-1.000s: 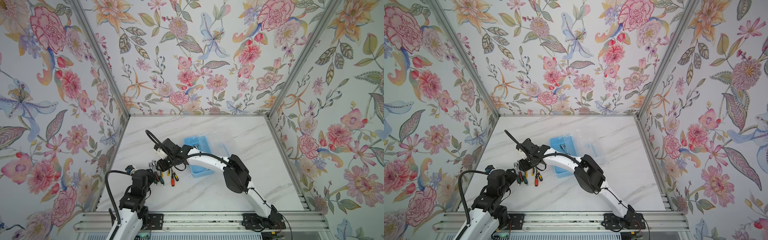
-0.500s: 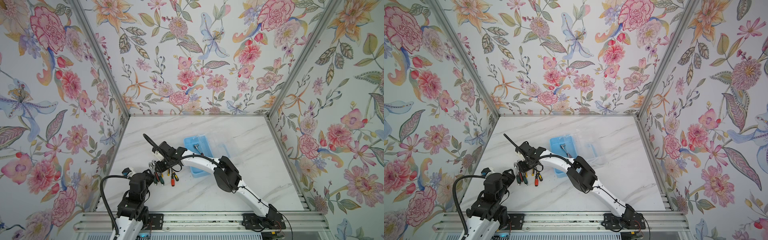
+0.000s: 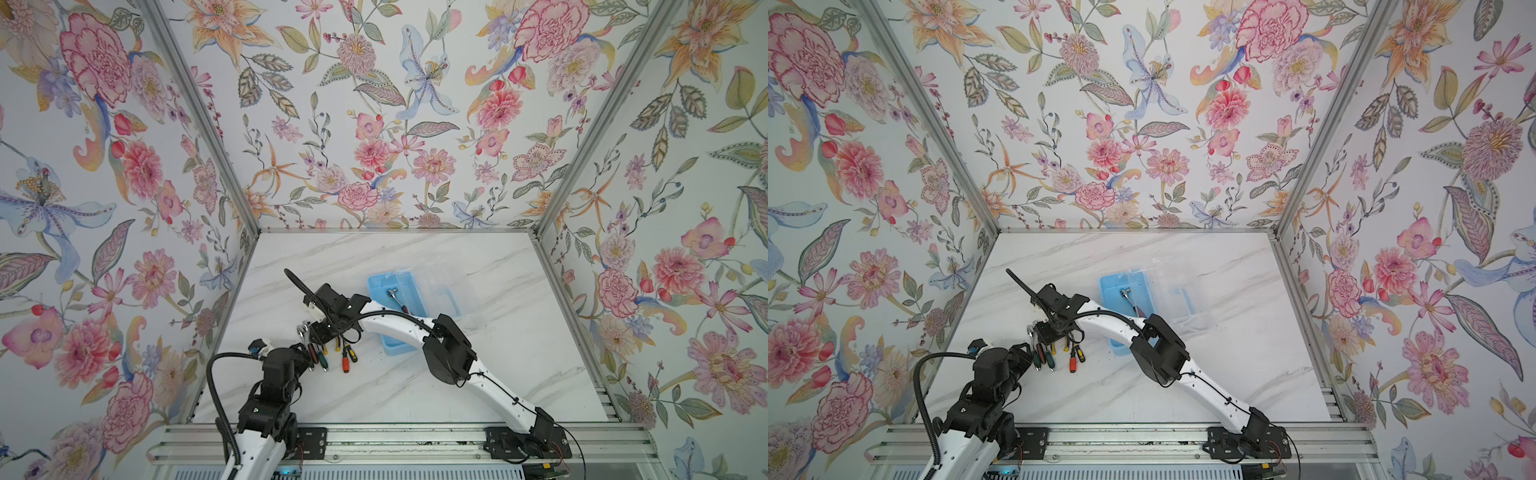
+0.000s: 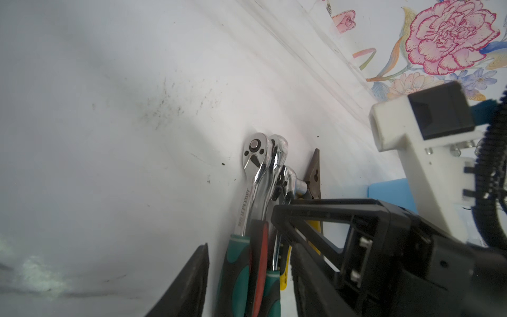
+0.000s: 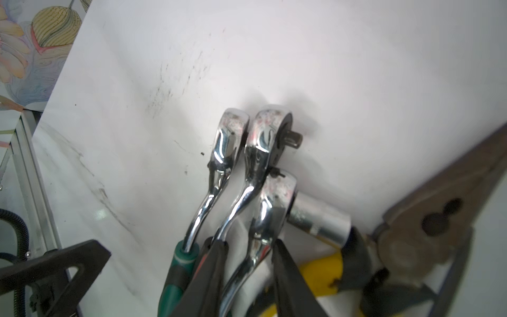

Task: Pack the tool kit
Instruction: 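Close the right gripper on a green-handled ratchet wrench among the tools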

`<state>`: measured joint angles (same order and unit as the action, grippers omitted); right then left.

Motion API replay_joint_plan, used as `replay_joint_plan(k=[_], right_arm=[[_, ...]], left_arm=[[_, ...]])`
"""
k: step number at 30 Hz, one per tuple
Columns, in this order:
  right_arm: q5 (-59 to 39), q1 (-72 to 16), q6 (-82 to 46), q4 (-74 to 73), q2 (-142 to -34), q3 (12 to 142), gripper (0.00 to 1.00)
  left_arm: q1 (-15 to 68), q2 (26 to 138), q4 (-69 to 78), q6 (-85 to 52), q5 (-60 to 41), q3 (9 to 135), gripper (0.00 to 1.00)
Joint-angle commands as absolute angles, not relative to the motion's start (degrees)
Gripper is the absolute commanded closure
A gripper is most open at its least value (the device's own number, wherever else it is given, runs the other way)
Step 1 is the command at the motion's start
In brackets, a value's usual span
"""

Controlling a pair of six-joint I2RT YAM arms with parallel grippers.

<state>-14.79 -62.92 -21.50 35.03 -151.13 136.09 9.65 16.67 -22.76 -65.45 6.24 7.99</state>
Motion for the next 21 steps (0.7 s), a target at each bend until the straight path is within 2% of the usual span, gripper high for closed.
replay_joint_plan(k=[1, 11, 15, 17, 21], right_arm=[[-10.70, -64.02, -19.72, 41.35, -154.35, 140.55, 0.68], [2.59, -65.65, -17.49, 47.74, -154.88, 141.68, 0.69], [2.86, -65.50, -17.67, 47.80, -155.14, 141.33, 0.71], [2.72, -65.45, -17.72, 47.84, -155.44, 141.34, 0.77], [1.83, -65.11, -18.10, 47.81, -155.10, 141.07, 0.98]], left_arm=[[9.06, 15.61, -23.00, -65.83, 5.65, 6.99, 0.48], [8.89, 15.36, -22.56, -66.09, 5.62, 7.43, 0.48], [8.80, 15.92, -21.51, -66.31, 5.28, 7.12, 0.48], [8.75, 16.17, -20.65, -66.44, 5.16, 6.94, 0.48], [8.78, 17.25, -18.85, -66.47, 4.86, 6.74, 0.49]])
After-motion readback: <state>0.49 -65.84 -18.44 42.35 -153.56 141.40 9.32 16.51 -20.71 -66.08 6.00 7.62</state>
